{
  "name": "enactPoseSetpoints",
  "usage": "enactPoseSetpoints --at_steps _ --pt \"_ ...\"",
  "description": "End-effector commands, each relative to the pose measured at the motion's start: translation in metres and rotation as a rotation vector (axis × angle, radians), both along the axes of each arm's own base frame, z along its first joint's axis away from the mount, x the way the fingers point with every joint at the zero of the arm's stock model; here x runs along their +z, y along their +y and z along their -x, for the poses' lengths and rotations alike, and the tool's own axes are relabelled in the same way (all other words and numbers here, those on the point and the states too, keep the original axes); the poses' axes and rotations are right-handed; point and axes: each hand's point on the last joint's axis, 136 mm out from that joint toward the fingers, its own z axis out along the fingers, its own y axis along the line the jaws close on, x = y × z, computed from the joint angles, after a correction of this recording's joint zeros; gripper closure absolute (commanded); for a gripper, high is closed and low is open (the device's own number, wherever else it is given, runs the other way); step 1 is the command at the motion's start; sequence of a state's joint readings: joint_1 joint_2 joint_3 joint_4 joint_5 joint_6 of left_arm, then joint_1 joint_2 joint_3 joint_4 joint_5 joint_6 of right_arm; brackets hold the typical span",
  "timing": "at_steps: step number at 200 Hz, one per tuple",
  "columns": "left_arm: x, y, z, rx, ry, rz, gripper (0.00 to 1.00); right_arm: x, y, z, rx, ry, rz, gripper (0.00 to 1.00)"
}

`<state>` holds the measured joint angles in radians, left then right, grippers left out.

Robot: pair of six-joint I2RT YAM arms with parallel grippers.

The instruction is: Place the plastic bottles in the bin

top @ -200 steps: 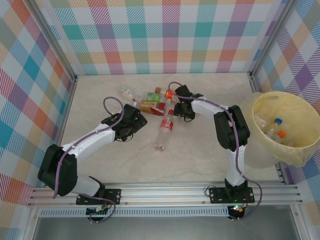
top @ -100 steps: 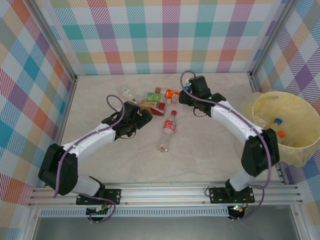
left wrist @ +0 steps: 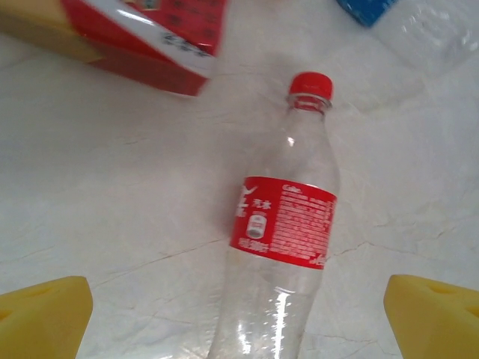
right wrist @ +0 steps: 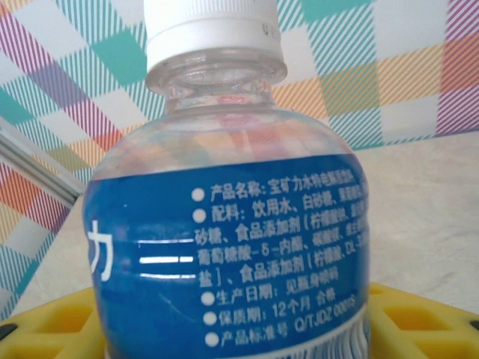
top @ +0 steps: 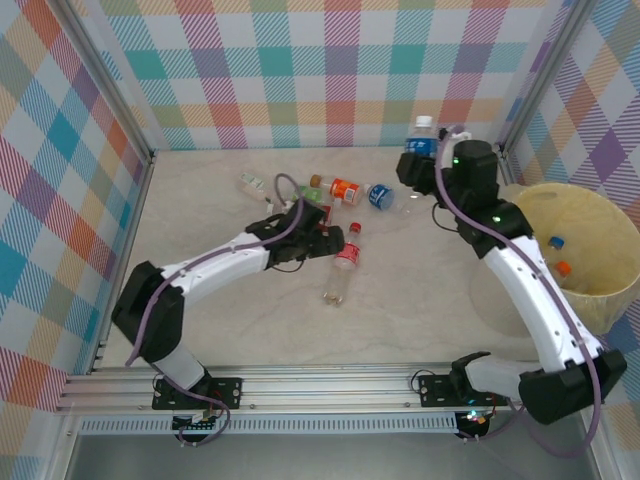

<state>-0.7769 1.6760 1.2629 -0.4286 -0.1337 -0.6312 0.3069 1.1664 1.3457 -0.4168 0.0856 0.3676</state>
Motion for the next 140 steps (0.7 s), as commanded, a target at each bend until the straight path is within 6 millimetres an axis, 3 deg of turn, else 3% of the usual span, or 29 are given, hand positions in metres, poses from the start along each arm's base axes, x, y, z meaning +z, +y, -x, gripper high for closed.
enactPoseSetpoints --at_steps 1,25,64,112,140 --pt "-0.012 0.003 0.006 -0.064 -0.007 -0.200 0.00 0.025 -0.018 0.018 0.011 -0.045 -0.024 0.52" --pt "-0.024 -0.008 0.007 -0.101 0.007 -0.248 0.00 0.037 -0.051 0.032 -0.061 -0.063 -0.027 0.52" --pt "-0.043 -0.006 0.005 -0.096 0.055 -0.326 0.00 0.050 -0.107 0.056 -0.226 -0.065 -0.003 0.52" --pt "-0.050 -0.029 0.008 -0.180 0.080 -0.266 0.00 0.057 -0.165 0.077 -0.425 -0.012 0.041 0.52" --pt "-0.057 -0.023 0.005 -0.159 0.094 -0.312 0.00 0.047 -0.206 0.089 -0.586 0.042 0.106 0.52"
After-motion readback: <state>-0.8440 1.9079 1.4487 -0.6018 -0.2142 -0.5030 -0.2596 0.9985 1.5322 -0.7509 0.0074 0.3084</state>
